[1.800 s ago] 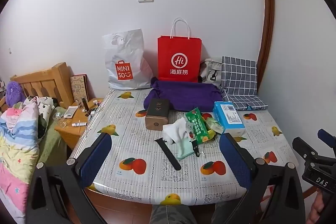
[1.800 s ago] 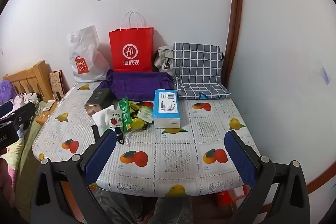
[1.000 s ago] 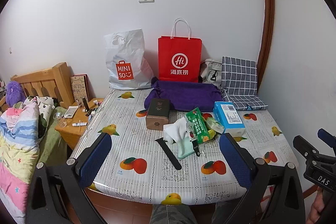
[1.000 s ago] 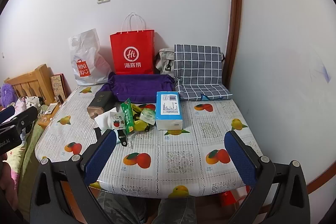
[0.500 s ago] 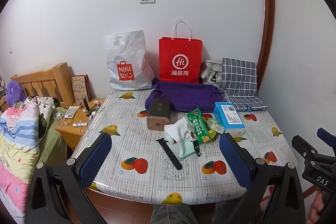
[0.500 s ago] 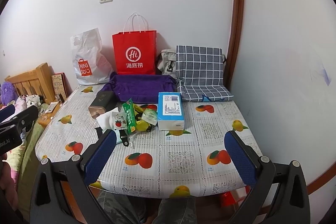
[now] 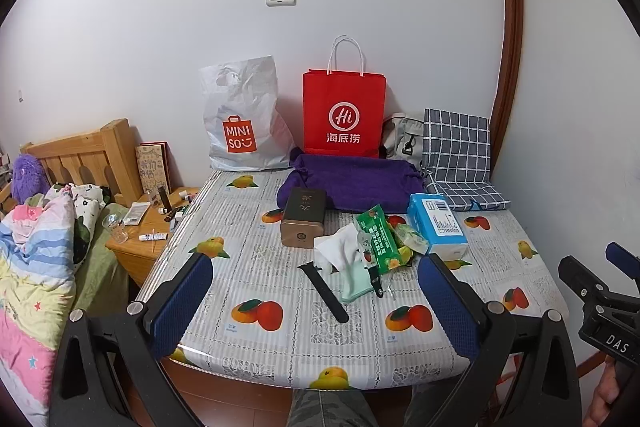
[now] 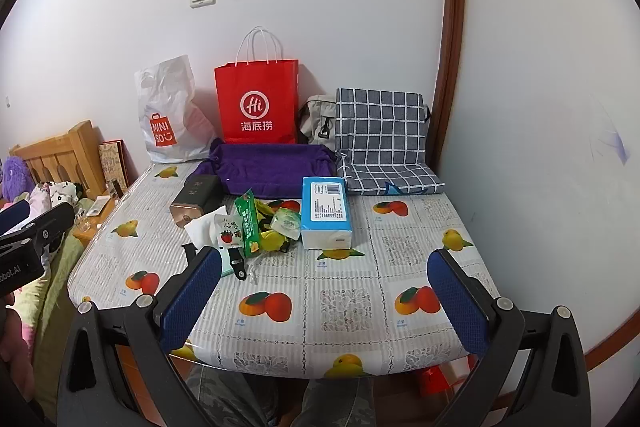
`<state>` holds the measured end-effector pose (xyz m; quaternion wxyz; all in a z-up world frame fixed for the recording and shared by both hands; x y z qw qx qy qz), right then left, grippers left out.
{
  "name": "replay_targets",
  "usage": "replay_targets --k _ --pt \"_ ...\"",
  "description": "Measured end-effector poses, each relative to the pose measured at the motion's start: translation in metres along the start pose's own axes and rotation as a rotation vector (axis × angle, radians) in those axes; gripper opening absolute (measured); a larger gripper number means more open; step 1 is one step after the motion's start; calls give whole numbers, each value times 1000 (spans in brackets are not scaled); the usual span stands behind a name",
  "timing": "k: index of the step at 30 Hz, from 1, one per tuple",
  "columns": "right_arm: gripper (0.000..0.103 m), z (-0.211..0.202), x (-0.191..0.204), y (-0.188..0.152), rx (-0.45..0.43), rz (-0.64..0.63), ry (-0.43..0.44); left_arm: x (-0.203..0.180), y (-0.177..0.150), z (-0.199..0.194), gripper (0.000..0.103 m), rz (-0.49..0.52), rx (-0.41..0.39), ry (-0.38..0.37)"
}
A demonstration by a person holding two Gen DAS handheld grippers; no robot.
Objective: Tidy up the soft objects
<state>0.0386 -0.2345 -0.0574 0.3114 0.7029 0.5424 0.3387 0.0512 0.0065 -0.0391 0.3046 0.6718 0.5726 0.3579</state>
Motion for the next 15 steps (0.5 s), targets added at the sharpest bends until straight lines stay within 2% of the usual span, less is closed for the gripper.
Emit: replay_targets --k 15 --pt "101 -2 4 -1 -3 -8 0 -1 0 1 103 -1 1 1"
Point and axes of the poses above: each gripper's, at about its wrist camera, not at the fingertips, and z roughly the way its jaws point, x to its left, y to its top, the point moved 7 cm from there along z, roughly the way its jaws point, and after that the axes turned 10 degrees about z, right-handed, at the moved point
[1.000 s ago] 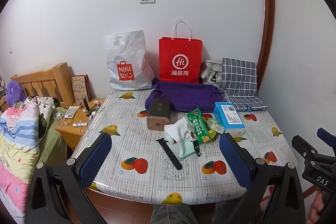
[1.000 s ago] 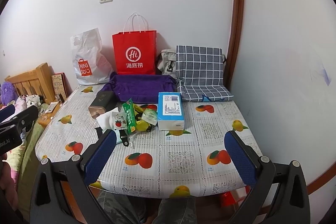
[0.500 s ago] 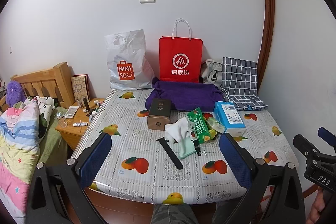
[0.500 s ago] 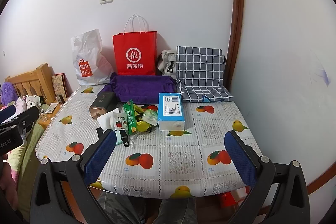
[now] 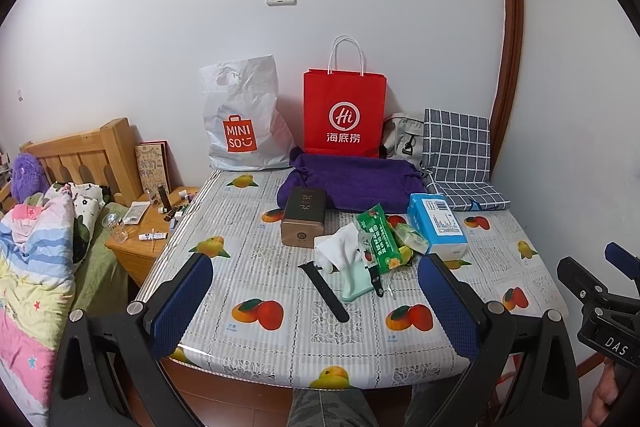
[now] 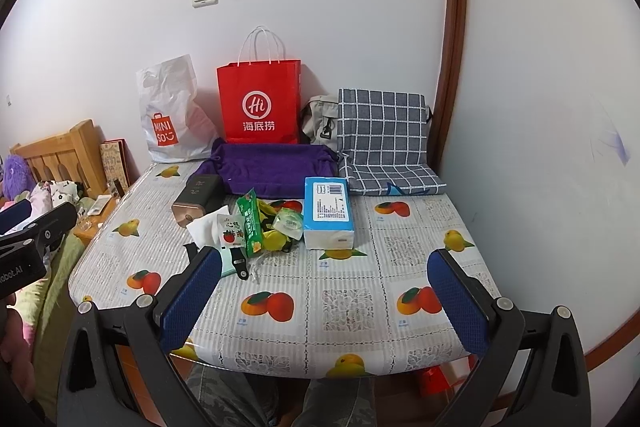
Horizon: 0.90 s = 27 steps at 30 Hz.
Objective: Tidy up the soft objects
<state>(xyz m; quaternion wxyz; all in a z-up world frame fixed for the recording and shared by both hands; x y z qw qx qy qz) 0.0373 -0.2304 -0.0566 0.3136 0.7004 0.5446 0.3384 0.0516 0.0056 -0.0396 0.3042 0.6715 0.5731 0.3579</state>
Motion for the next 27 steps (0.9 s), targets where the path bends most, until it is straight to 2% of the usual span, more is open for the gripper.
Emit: replay_targets --k 27 --pt "101 -4 5 -1 -9 -7 5 0 0 0 103 -3 -3 -4"
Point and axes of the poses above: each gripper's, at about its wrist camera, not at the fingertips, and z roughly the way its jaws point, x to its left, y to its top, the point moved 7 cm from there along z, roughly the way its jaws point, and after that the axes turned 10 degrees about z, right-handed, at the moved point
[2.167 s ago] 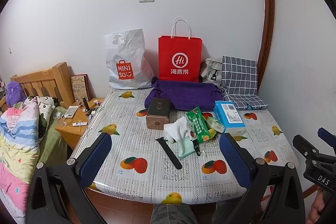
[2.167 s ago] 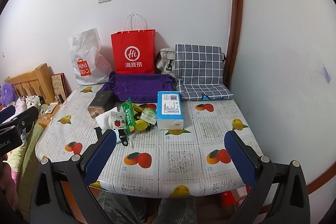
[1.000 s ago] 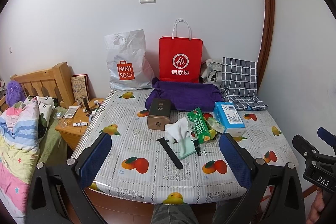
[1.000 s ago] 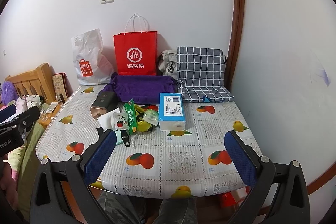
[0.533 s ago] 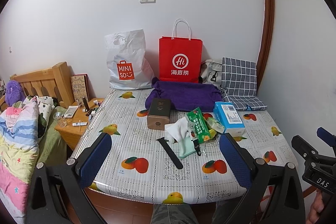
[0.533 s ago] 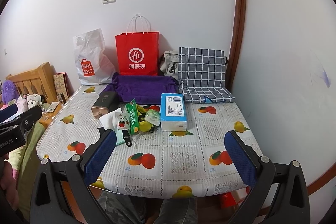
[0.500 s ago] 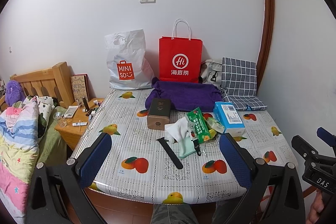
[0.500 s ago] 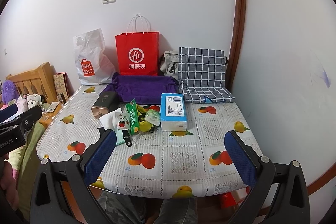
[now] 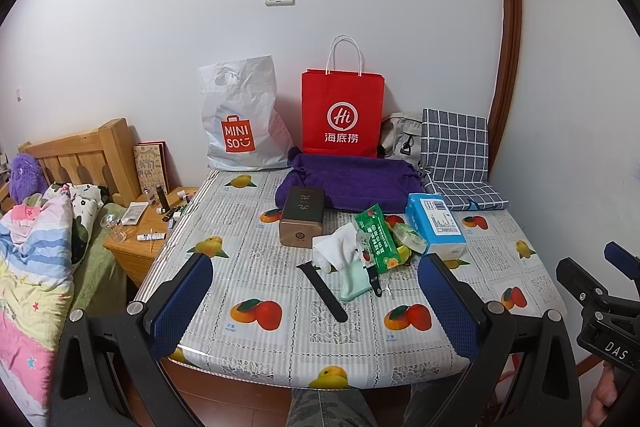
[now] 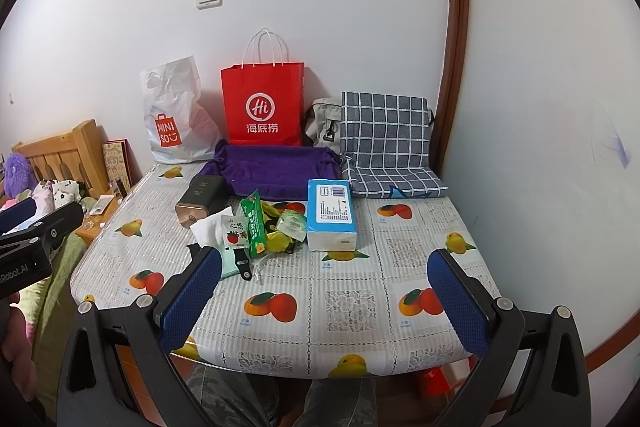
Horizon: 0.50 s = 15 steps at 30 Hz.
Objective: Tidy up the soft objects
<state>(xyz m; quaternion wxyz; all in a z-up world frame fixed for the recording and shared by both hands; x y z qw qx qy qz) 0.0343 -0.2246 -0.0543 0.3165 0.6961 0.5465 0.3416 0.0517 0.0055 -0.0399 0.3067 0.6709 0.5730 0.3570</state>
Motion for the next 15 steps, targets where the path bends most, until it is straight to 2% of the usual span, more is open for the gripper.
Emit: replay_targets --k 10,15 --pt "101 0 -2 1 -2 4 7 -1 -1 1 103 -1 1 -3" --pt "101 9 -5 -1 7 10 8 -8 -4 19 103 8 26 6"
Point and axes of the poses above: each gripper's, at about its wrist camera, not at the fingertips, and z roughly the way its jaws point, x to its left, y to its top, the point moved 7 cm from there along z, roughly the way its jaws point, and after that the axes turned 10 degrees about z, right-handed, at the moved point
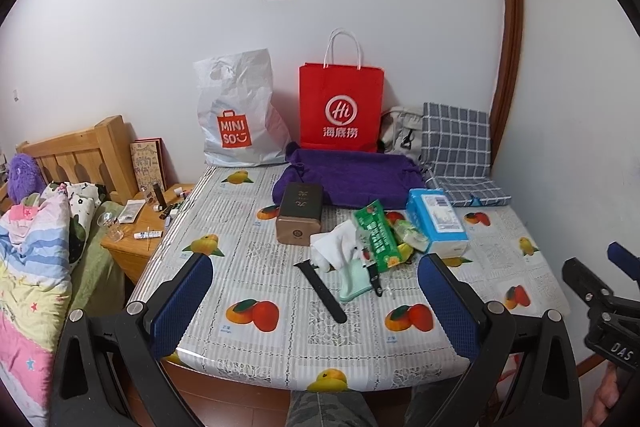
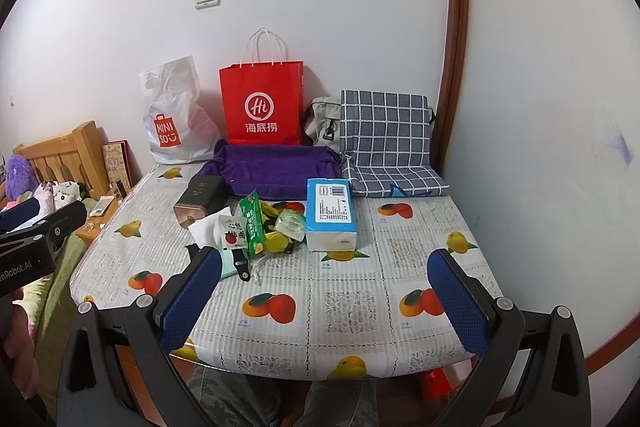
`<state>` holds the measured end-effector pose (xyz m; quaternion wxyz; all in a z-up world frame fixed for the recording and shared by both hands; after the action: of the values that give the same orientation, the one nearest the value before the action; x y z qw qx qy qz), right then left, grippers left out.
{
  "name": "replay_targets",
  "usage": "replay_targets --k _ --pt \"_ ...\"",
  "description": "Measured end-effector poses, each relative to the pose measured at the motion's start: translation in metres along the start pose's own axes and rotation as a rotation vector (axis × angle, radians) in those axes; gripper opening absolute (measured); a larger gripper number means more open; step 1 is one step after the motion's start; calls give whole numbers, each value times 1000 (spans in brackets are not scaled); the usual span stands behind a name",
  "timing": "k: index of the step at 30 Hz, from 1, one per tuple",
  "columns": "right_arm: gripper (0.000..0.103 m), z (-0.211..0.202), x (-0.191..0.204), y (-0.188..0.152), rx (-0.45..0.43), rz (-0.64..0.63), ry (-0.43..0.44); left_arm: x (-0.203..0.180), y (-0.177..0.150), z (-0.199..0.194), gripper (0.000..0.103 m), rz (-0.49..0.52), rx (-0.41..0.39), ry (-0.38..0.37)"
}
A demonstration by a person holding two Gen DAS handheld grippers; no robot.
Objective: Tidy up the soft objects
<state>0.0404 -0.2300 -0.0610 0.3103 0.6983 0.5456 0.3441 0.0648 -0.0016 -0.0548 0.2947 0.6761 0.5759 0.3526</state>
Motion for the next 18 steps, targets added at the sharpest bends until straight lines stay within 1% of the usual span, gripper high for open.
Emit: replay_targets --k 2,5,8,11,14,18 --pt "101 8 -2 -1 10 4 5 -2 -2 10 103 6 15 2" --pt "101 24 -4 -6 32 5 8 -4 -8 32 103 1 55 -23" --pt "101 42 -4 -12 61 1 4 -2 -17 57 103 -2 100 -29" --pt "101 63 -7 -20 91 3 -5 2 -29 82 103 -9 151 -29" --pt "101 84 -11 -28 129 17 -2 6 -43 109 100 -17 207 -21" --pt "101 111 -17 -40 167 45 30 9 -63 145 100 -29 283 -18"
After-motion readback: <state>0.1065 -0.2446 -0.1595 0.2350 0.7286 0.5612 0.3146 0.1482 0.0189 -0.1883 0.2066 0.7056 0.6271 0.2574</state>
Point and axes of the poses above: each gripper's, at about its wrist camera, not at the fingertips, and z roughly the way its jaws point, x to its left, y to its top, the point moved 7 cm from there along z, roughly the way its jaws point, and after that the axes turned 10 degrees about z, right-handed, at the moved point
